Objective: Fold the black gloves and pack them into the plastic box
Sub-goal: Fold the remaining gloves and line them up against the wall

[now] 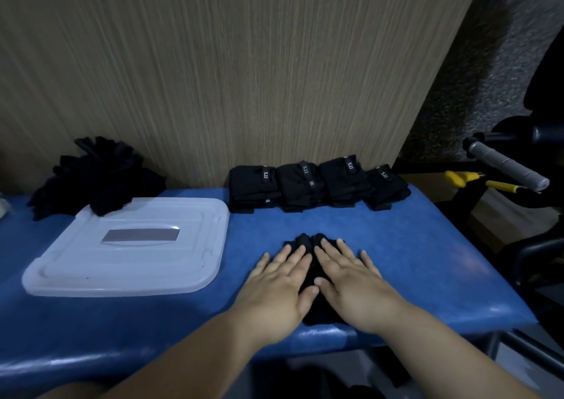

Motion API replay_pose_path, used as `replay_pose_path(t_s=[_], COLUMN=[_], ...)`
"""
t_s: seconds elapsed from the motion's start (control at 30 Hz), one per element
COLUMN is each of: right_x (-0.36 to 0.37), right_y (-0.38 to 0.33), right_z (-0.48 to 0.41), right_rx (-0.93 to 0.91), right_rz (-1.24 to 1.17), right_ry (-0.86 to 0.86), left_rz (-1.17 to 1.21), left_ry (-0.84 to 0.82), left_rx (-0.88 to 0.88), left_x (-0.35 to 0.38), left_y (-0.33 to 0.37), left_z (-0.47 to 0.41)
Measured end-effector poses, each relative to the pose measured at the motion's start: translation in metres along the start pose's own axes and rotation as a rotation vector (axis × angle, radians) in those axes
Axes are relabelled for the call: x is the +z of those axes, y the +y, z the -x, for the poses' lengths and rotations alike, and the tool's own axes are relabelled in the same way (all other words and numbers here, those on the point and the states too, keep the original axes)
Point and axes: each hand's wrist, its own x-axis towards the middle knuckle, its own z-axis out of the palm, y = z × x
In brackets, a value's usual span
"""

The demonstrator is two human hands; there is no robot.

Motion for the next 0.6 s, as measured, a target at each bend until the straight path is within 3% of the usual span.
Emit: replay_pose_path(t_s=[0.23,0.43,0.6], right_x=[-0.001,-0.018,-0.023], right_y=[0.007,0.034,0.064], right_z=[0.005,0.007,0.01], right_rx=[0.077,0.382,0.483], right_rz=[-0.038,-0.114,-0.154], right_ry=[0.028,0.278,0.259], left_rz=[-0.084,-0.077,-0.052], left_ry=[-0.105,-0.13,-0.147], left_rx=[-0.062,-0.066,-0.048], left_x=[-0.002,-0.001,0.006], left_y=[0.012,0.04,0.072], left_z=[0.003,-0.022,-0.055])
